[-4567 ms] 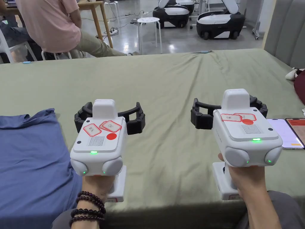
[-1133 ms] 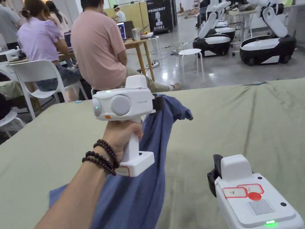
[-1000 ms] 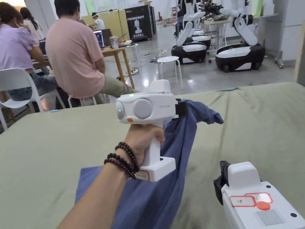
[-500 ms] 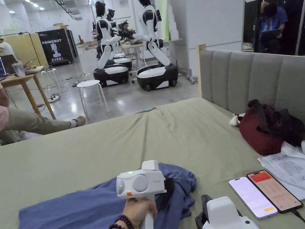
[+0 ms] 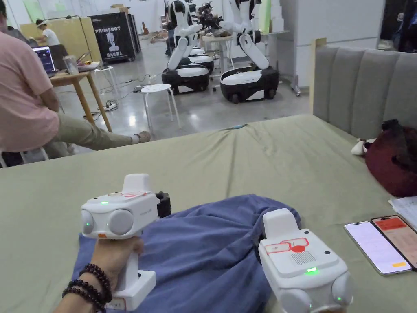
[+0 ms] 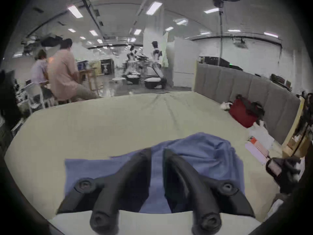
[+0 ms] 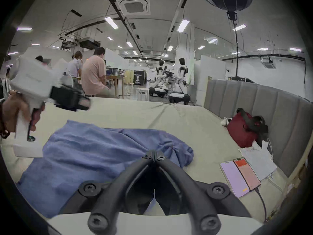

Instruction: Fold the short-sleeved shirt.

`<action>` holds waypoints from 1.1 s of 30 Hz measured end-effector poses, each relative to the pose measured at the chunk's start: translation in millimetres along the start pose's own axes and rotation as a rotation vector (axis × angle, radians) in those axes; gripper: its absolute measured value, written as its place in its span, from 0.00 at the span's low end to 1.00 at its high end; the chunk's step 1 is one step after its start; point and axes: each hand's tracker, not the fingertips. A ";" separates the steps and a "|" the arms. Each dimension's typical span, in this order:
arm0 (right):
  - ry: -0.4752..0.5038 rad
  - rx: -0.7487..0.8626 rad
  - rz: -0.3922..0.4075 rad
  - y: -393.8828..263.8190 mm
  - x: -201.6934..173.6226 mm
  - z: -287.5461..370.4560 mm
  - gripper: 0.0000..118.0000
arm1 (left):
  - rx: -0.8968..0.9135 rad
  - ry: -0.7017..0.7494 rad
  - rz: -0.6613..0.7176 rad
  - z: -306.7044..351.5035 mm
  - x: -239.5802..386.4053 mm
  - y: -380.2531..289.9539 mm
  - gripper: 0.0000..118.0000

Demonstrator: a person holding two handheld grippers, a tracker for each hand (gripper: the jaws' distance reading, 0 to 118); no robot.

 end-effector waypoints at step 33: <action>-0.077 -0.317 -0.118 -21.7 69.9 -76.1 0.56 | -0.320 0.224 0.132 -74.9 -144.3 9.0 0.03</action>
